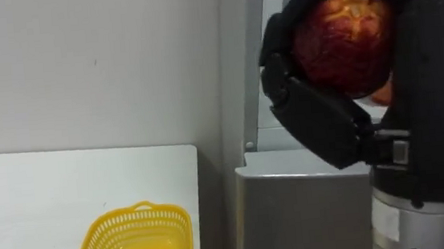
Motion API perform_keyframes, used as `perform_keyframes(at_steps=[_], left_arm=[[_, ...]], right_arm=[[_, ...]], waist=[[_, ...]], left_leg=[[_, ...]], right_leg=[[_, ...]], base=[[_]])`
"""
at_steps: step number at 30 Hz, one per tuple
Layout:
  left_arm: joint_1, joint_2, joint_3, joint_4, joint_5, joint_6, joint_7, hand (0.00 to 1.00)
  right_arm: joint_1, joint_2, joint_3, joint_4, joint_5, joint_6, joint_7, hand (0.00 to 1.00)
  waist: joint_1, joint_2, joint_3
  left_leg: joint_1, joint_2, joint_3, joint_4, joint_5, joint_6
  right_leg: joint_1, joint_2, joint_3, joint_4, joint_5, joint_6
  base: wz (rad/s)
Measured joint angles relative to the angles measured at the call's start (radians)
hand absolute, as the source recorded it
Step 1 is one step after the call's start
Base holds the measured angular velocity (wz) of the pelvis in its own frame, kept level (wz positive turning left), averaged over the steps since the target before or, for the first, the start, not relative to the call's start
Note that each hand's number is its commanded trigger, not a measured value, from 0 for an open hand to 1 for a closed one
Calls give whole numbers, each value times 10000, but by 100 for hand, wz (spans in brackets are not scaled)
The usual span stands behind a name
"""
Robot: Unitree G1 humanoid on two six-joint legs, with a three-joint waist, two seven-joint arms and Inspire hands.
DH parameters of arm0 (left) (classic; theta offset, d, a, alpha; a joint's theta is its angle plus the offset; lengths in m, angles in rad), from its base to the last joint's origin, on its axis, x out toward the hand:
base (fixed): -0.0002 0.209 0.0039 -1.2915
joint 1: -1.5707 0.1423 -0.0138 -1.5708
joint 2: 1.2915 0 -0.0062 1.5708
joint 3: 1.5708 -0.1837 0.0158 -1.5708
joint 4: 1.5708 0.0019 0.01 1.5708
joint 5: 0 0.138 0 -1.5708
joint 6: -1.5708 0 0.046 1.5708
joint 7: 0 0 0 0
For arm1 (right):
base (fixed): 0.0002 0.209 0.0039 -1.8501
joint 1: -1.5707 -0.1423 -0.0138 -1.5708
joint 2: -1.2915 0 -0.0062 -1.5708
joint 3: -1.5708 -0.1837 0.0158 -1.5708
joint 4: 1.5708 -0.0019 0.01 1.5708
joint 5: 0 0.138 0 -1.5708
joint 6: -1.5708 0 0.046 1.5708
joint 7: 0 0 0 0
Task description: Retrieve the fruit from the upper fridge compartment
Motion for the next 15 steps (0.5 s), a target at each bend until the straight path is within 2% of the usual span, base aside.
perform_keyframes(at_steps=[5, 10, 15], left_arm=[[-57, 74, -17, 4, -11, 9, -137, 0], [-351, 128, -632, 11, -54, 2, -221, 0], [-447, 126, -660, 39, 6, 22, -391, 0]], right_arm=[[-28, 11, 553, -167, -615, -109, 375, 100], [-135, -27, 1348, 201, -616, -166, 872, 100], [-160, -30, 1841, 928, -1303, -61, 1354, 100]], waist=[[79, -68, 7], [386, -111, 35], [701, -157, 64]], left_leg=[[-47, -8, -24, 6, 1, -1], [-54, -10, -85, 9, 0, 1], [-132, -18, -253, 14, 2, -2]], right_leg=[[-33, 0, -1, -15, 0, 0], [-28, -4, -64, -4, 4, 3], [-15, -16, -255, -18, 4, 4]], base=[[0], [2], [11]])
